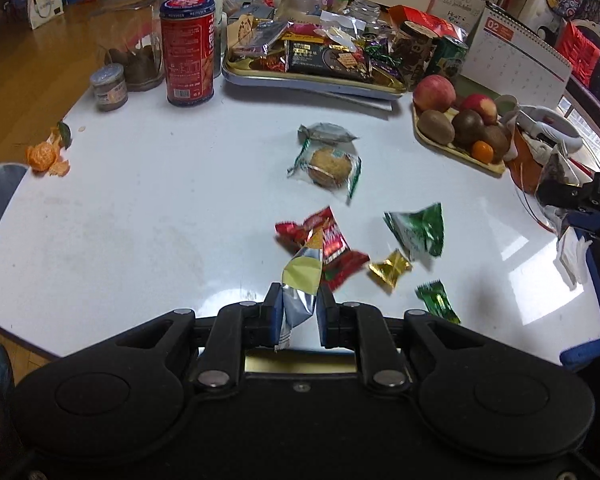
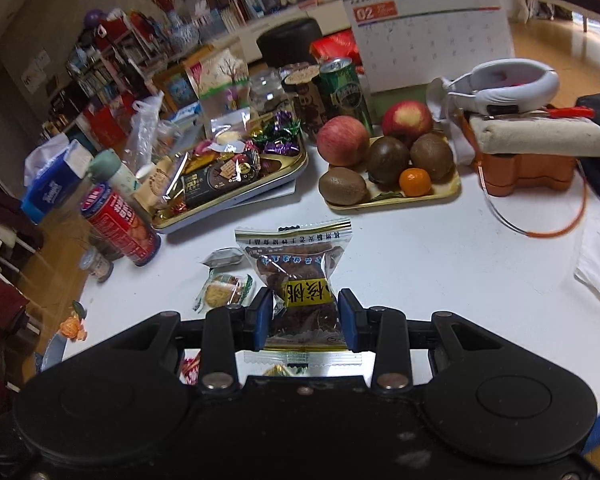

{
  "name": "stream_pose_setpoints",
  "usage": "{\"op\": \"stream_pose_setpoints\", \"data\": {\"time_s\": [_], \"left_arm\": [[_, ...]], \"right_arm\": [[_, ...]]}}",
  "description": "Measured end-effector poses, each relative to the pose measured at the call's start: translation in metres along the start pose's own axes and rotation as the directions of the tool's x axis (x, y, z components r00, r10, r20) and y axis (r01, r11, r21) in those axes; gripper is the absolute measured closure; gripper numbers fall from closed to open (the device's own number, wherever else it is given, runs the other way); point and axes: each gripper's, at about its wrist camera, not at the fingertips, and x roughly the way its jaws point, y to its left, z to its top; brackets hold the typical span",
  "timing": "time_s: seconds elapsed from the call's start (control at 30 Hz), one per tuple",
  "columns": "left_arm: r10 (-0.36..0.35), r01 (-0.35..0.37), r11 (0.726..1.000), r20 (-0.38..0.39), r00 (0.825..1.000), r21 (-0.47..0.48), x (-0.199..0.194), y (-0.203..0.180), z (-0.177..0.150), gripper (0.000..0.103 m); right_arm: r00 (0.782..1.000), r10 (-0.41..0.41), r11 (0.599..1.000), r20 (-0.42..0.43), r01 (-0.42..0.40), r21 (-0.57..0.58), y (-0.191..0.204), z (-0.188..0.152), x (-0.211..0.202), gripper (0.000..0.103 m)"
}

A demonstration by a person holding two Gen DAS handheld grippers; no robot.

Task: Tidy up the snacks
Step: 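Lift both held packets and carry them back toward the gold tray, then open the left gripper over the gold tray while the right gripper releases the brown packet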

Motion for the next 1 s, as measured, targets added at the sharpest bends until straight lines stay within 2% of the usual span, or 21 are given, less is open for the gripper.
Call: {"op": "stream_pose_setpoints", "data": {"time_s": [0.13,0.27,0.37,0.6,0.77,1.0], "left_arm": [[0.000,0.000,1.000,0.010,1.000,0.014,-0.013,0.001,-0.034,0.080],[0.001,-0.003,0.998,0.029,1.000,0.059,-0.024,-0.006,-0.062,0.080],[-0.015,0.014,0.998,0.024,1.000,0.055,-0.029,-0.008,-0.082,0.080],[0.038,-0.039,0.995,0.017,0.999,0.090,-0.029,-0.022,-0.122,0.080],[0.042,-0.043,0.995,0.021,0.999,0.088,-0.030,-0.027,-0.140,0.080],[0.070,-0.078,0.991,0.079,0.994,0.110,-0.031,-0.035,-0.147,0.079]], "right_arm": [[1.000,0.005,1.000,0.010,-0.005,0.006,-0.010,-0.046,-0.030,0.065],[0.999,-0.010,0.999,0.031,0.012,-0.049,-0.012,-0.088,-0.056,0.065],[0.999,-0.006,0.997,0.043,0.009,-0.076,-0.012,-0.116,-0.073,0.065],[0.999,0.044,0.993,0.020,-0.042,-0.106,-0.003,-0.177,-0.097,0.065],[0.997,0.074,0.987,0.026,-0.069,-0.144,0.005,-0.200,-0.108,0.065],[0.997,0.074,0.987,0.027,-0.069,-0.143,0.005,-0.205,-0.106,0.065]]}}
